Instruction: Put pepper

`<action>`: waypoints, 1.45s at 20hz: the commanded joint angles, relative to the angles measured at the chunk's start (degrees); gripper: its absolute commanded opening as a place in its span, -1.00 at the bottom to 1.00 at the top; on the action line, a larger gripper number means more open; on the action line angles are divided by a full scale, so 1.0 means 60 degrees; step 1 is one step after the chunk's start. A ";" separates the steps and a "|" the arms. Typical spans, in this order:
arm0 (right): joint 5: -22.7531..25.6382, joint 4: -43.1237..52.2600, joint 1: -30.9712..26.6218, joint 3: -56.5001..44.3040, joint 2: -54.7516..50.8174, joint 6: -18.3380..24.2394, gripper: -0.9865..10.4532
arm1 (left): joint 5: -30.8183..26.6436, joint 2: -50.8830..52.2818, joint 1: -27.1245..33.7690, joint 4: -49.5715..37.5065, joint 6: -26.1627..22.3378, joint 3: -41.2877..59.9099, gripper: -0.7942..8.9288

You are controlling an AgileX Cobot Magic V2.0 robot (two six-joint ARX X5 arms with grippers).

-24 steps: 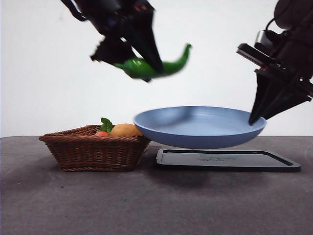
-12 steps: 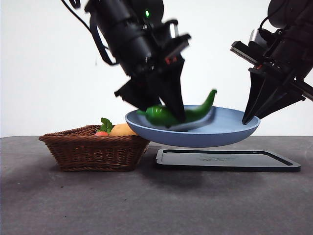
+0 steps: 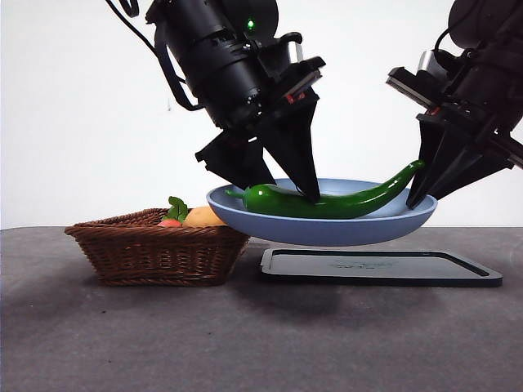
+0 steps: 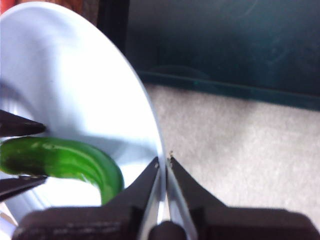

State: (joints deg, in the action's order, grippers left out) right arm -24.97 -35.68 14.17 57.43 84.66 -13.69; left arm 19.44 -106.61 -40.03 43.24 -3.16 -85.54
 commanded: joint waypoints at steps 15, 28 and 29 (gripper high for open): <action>-0.0106 -0.0124 -0.1494 0.0193 0.0091 -0.0470 -0.82 | 0.0033 0.1140 0.0557 0.2229 -0.0273 -0.2951 -0.32; -0.0102 0.0481 -0.2477 0.2965 0.3876 -0.0820 -0.82 | 0.0055 0.3661 0.0834 0.2630 -0.0262 -0.2951 -0.32; -0.0106 0.0528 -0.2477 0.3060 0.4098 -0.0823 -0.82 | 0.0055 0.3770 0.0834 0.2637 -0.0259 -0.2951 -0.32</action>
State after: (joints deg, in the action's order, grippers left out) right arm -25.12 -32.73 -0.75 74.70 108.31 -18.24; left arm 19.66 -83.33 -34.81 59.24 -4.08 -101.91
